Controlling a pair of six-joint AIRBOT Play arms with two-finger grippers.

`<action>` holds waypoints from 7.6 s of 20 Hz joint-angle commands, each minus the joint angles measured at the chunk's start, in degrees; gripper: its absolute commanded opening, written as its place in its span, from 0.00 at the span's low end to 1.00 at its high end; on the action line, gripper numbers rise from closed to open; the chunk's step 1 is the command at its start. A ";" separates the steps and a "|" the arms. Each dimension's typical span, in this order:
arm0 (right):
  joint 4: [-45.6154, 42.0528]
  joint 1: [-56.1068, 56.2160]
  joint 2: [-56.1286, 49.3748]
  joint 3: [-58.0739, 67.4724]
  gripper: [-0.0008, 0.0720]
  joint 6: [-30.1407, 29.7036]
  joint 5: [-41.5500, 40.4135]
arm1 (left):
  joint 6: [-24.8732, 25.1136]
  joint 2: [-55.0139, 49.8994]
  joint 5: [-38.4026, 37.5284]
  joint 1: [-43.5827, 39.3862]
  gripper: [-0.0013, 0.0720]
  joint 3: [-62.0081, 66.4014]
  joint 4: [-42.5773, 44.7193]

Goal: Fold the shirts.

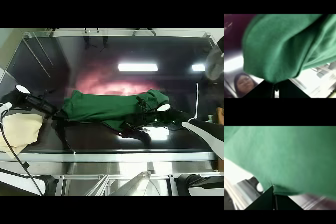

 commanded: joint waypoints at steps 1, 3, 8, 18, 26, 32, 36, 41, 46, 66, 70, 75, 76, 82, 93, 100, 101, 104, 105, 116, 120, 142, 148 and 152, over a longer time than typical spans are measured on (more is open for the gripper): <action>1.68 -0.79 3.37 0.13 0.03 -2.62 4.90 | -0.22 0.52 -9.70 -0.07 0.01 5.09 -3.10; 1.62 -4.11 10.40 0.68 0.03 -2.71 10.62 | 0.72 4.24 -14.49 0.09 0.02 6.62 -11.30; 1.70 -20.17 36.74 13.60 0.03 -2.75 15.34 | 2.14 20.50 -23.98 1.01 0.03 12.85 -47.98; 0.81 -41.40 54.71 41.22 0.03 -4.00 11.52 | 1.97 42.01 -19.08 0.96 0.04 36.04 -58.40; -12.72 -25.46 31.91 36.22 0.03 -3.30 10.75 | 3.82 31.06 -13.20 0.11 0.04 16.61 -42.03; -17.68 -21.97 3.98 37.00 0.53 -2.43 -8.07 | 7.17 2.84 -2.49 2.19 1.00 16.11 -36.37; -19.67 -28.41 -0.28 39.12 0.67 -0.07 0.55 | 1.44 -11.89 -16.09 7.82 1.00 27.32 -42.62; -34.58 -30.53 -3.26 39.15 0.68 7.06 6.56 | -2.08 -8.79 -22.77 5.64 0.92 17.05 -37.09; -29.51 -29.31 -13.35 41.88 0.67 8.94 8.72 | -5.14 4.31 -14.91 -3.34 0.90 -1.14 -14.08; -22.40 -20.79 -26.53 50.47 0.31 13.84 13.11 | -16.81 3.58 6.64 -27.80 0.48 -7.13 1.05; -21.86 -21.84 -26.45 51.36 0.03 11.69 11.69 | -16.70 3.23 4.13 -26.40 0.03 -2.34 2.78; -22.73 -29.29 -23.47 51.34 0.03 13.97 14.99 | -16.76 2.64 -1.55 -21.57 0.04 11.10 16.06; -23.91 -31.10 -22.53 50.25 0.03 14.10 18.12 | -16.74 1.64 -1.68 -19.61 0.04 15.08 17.55; -22.97 -33.48 -5.90 18.64 0.03 9.18 22.12 | -9.40 -13.31 -10.84 -11.04 0.04 40.85 14.19; -1.44 -4.76 25.38 -24.41 0.03 11.85 -6.21 | 1.92 -22.43 -8.44 -11.26 0.46 48.46 3.30; -12.61 -15.32 26.10 -17.00 0.53 8.41 4.87 | -6.08 -13.90 -16.68 -4.46 0.85 44.06 3.32; -17.94 -18.64 26.10 -13.92 0.53 8.44 6.75 | -7.54 -11.02 -18.10 -2.84 0.84 40.06 3.34; -31.15 -24.46 25.49 -5.05 0.78 8.41 7.02 | -10.01 -0.48 -17.05 0.46 0.84 22.25 3.30; -34.07 -24.65 24.30 -2.29 0.87 8.39 6.75 | -10.64 3.41 -14.58 0.83 0.84 15.04 3.28; -35.65 -24.13 12.52 2.12 0.87 3.28 10.51 | -11.23 11.61 5.90 -11.45 0.84 -18.38 -1.03; -35.60 -24.13 12.52 2.12 0.87 3.30 11.45 | -10.82 10.12 1.53 -11.15 0.84 -18.16 -0.57; -35.93 -16.57 8.46 2.10 0.86 -2.64 10.82 | -9.42 10.95 10.16 -8.31 0.63 -22.36 -1.14; -36.09 -15.43 7.78 2.14 0.59 -2.71 12.07 | -9.01 7.17 8.55 -13.31 0.04 -16.68 -1.05; -36.09 -15.47 7.80 2.19 0.70 -2.67 13.40 | -9.03 10.75 8.44 -11.67 0.04 -16.09 -0.55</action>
